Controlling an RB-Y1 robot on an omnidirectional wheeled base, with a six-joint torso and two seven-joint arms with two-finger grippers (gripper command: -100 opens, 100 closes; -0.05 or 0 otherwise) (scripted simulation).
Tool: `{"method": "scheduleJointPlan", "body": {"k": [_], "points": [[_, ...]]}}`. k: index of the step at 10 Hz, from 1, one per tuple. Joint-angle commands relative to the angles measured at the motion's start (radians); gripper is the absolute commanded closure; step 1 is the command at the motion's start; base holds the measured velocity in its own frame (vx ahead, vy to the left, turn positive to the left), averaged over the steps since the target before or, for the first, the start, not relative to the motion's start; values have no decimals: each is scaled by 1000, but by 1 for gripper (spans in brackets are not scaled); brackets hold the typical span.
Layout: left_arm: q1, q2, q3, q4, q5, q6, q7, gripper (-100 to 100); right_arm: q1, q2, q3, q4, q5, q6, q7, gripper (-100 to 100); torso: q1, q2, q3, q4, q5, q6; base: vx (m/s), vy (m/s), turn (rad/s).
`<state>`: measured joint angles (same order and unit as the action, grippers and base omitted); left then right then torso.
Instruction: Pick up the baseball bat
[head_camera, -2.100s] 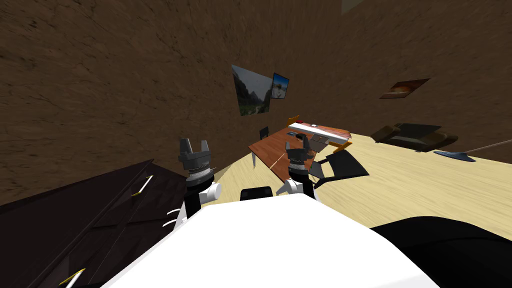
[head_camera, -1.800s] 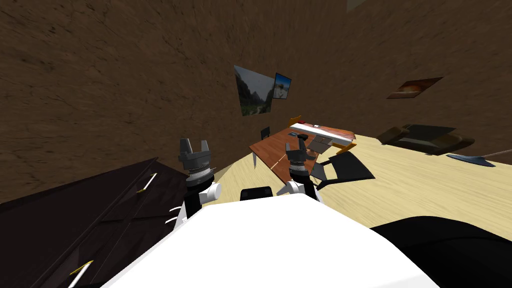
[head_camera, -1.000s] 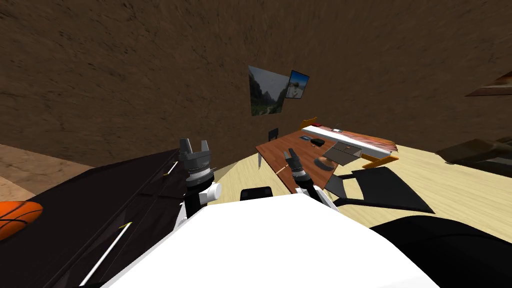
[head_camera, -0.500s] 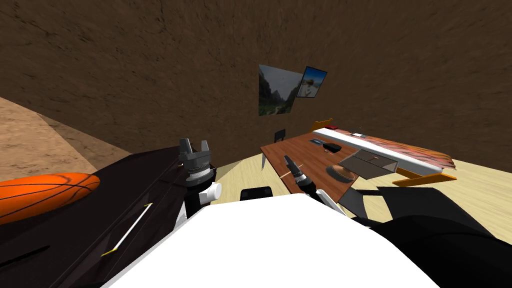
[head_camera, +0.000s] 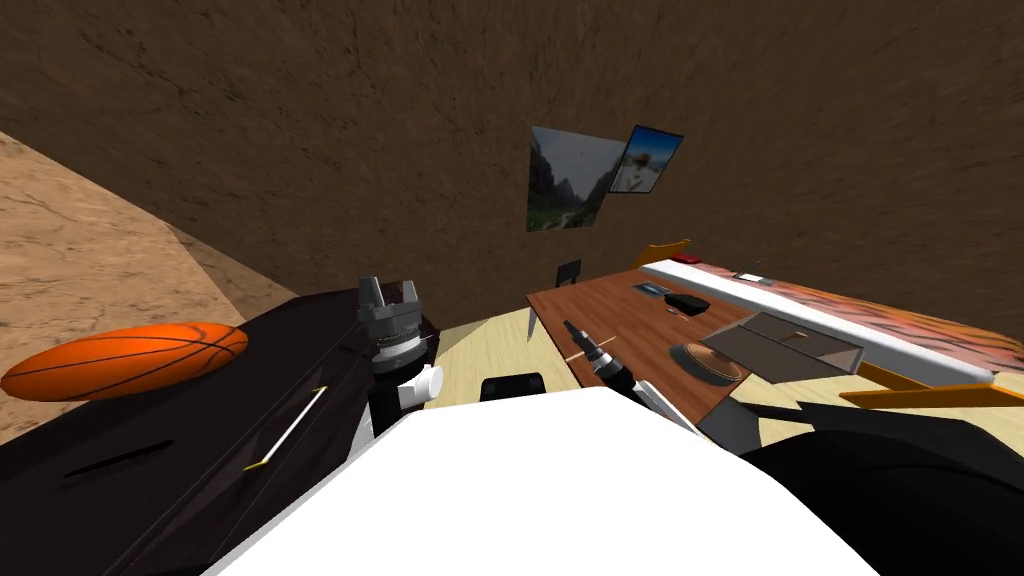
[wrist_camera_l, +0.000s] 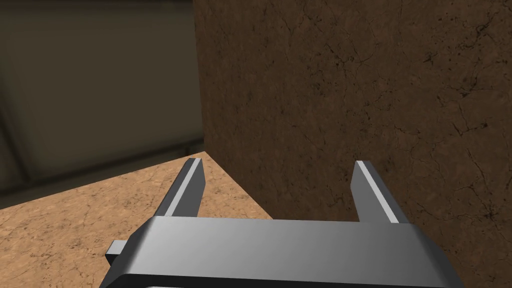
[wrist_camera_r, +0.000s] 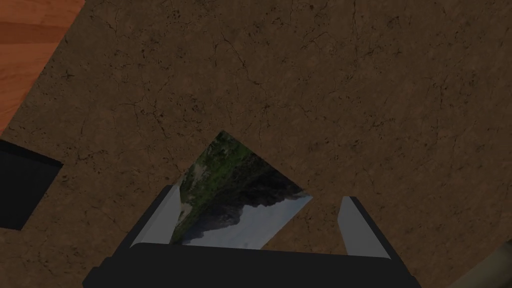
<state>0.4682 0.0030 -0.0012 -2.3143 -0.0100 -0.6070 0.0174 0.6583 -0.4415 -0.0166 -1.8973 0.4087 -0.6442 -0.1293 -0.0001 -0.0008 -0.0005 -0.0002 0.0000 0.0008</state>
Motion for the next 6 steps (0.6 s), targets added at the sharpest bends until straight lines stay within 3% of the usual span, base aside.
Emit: {"method": "scheduleJointPlan", "body": {"k": [1,2,5,6], "points": [[0,0,0,0,0,0,0,0,5,-36,-2,46,50,-16,13,-100,0,0,0,0,0,0,5,-4,199],[0,0,0,0,0,0,0,0,5,-36,-2,46,60,-16,13,-100,0,0,0,0,0,-1,4,-7,113],[0,0,0,0,0,0,0,0,7,-98,2,129,150,-38,44,-100,0,0,0,0,0,0,1,-3,185],[0,0,0,0,0,0,0,0,7,-98,2,129,166,-38,44,-100,0,0,0,0,0,-1,-2,-6,121]]}}
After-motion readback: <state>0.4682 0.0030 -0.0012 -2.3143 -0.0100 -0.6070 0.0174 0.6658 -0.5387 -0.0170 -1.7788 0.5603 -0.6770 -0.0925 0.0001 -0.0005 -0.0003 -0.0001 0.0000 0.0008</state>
